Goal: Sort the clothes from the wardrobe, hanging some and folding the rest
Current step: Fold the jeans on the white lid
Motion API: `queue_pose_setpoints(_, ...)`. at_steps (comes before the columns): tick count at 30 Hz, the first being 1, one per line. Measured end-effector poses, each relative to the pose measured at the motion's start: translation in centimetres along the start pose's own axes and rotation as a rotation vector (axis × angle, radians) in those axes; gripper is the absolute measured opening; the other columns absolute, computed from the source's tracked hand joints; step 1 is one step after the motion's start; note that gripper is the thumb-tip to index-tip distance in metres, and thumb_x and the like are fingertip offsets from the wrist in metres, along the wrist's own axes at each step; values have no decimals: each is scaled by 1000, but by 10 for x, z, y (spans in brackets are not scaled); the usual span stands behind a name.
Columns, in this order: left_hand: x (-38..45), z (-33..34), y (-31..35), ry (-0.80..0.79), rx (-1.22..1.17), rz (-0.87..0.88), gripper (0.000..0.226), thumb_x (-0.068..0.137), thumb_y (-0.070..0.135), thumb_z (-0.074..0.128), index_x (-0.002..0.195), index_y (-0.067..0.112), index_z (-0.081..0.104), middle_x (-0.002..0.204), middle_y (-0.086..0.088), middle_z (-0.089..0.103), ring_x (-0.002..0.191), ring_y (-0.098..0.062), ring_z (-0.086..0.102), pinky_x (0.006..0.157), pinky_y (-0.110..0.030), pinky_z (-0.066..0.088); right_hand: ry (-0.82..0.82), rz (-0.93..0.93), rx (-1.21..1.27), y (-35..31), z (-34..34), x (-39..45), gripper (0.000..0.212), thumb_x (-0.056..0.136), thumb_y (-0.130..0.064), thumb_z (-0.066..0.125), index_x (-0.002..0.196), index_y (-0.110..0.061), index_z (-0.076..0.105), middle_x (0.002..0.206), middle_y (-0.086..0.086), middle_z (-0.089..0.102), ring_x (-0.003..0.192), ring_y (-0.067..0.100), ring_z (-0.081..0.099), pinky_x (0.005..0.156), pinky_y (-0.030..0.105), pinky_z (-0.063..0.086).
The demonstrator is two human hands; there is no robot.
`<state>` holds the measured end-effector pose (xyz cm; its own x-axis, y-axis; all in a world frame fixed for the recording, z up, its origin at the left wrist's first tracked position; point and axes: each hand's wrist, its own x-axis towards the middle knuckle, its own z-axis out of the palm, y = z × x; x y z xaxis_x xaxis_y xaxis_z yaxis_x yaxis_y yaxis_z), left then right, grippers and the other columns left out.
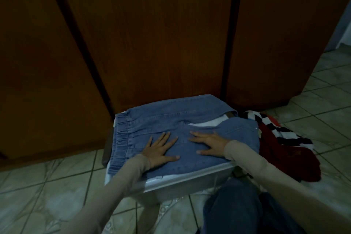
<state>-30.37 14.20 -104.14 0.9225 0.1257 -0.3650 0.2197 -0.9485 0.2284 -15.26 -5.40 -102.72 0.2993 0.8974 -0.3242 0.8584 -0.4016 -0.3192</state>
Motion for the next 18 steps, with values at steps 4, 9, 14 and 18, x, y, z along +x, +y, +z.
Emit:
queue_pose_setpoints(4, -24, -1, 1, -59, -55, 62, 128, 30, 105, 11, 143, 47, -8, 155, 9, -22, 143, -11, -19, 113, -46, -17, -27, -15, 153, -4, 2, -14, 67, 88, -45, 57, 146, -33, 25, 157, -13, 4, 145, 9, 0, 114, 46, -10)
queue_pose_setpoints(9, -39, -5, -1, -135, -167, 106, 125, 30, 102, 35, 142, 53, 7, 155, 11, -21, 141, -13, -21, 110, -49, -21, -108, -11, 199, -11, -3, -28, 74, 77, -46, 68, 141, -39, 30, 157, -13, -2, 144, 9, -7, 112, 44, -15)
queue_pose_setpoints(14, -47, -7, 3, -87, -266, 111, 69, 64, 50, 75, 119, 53, 34, 157, 9, -8, 143, -14, -12, 111, -47, -17, -179, -11, 84, -15, -5, -28, 87, 75, -43, 74, 143, -45, 20, 156, -12, -13, 143, 12, -16, 111, 51, -16)
queue_pose_setpoints(18, -47, -13, -1, -63, -444, 97, 22, 79, 28, 72, 87, 36, 53, 156, 6, 10, 145, -14, 5, 114, -32, -3, -187, 3, 78, -17, -4, -26, 81, 81, -35, 71, 144, -40, 20, 157, -9, -11, 143, 14, -13, 114, 52, -8)
